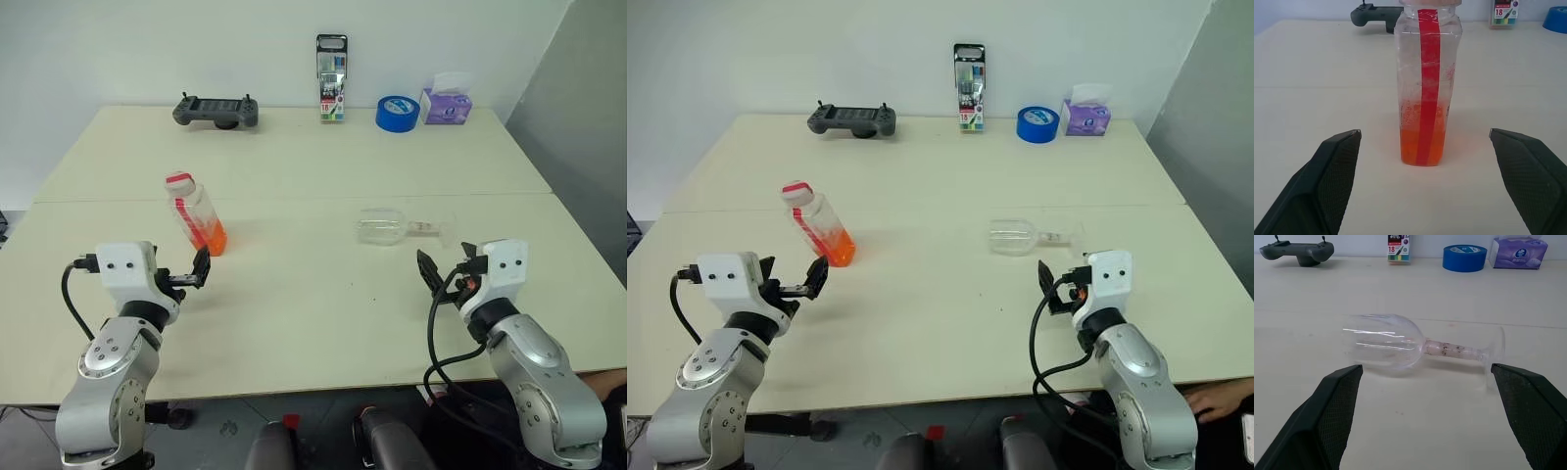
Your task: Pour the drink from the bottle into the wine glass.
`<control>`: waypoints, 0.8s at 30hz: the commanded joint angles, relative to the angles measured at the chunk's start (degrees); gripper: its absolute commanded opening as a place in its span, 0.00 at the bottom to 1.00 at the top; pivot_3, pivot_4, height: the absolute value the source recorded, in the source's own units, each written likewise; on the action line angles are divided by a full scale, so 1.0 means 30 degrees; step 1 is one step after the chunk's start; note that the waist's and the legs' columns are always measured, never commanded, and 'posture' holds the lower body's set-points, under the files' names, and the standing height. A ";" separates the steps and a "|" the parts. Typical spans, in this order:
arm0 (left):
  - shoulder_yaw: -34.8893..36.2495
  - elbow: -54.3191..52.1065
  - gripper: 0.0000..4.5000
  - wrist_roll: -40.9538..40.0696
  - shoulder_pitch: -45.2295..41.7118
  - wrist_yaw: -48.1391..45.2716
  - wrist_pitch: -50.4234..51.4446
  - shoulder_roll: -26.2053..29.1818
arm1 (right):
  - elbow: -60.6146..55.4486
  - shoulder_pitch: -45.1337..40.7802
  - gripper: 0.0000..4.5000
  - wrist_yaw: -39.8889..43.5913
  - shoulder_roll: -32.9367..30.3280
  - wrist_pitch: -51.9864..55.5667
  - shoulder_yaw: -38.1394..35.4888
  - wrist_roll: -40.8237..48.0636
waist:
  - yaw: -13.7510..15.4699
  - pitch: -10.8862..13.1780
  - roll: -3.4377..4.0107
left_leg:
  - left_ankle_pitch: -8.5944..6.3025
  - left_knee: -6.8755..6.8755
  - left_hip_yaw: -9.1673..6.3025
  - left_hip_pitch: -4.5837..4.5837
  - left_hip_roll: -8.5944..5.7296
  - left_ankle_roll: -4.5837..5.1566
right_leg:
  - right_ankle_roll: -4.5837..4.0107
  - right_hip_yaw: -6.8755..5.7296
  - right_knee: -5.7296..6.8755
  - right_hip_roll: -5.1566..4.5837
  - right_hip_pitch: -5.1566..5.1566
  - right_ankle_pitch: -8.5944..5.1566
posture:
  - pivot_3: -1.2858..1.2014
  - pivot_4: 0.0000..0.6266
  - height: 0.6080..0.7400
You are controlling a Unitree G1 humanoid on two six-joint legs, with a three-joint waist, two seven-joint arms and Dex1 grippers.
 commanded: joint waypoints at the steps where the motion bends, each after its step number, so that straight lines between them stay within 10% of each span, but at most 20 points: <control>1: 0.0325 -0.0540 1.00 -0.0058 -0.0309 -0.0061 -0.0470 0.0202 | -0.0475 -0.0281 1.00 0.0007 -0.0196 -0.0156 -0.0132 0.0131 | 0.0002 0.0000 0.0000 | 0.0000 0.0000 0.0002 0.0000 0.0000 0.0000 | 0.0000 0.0001 0.0000 0.0000 0.0000 0.0000 | 0.52 0.24 1.00; 15: -0.0318 0.1221 1.00 0.0327 -0.2607 -0.0284 -0.0686 0.0618 | 0.2478 -0.7526 1.00 0.8835 -0.5715 0.3134 -0.1354 0.8617 | 0.0013 0.0006 0.0004 | -0.0003 0.0014 -0.0107 -0.0009 -0.0021 0.0010 | -0.0076 -0.0202 -0.0013 0.0006 0.0054 0.0044 | 0.52 0.24 1.00; 24: -0.1096 0.4038 1.00 0.0947 -0.4775 -0.1023 -0.1937 0.0868 | 0.3156 -0.9675 1.00 0.8528 -0.5394 0.3672 -0.0358 0.9943 | 0.0099 0.0011 0.0008 | 0.0000 0.0026 -0.0182 0.0000 -0.0026 0.0010 | -0.0079 -0.0271 -0.0020 -0.0002 0.0118 0.0046 | 0.52 0.24 1.00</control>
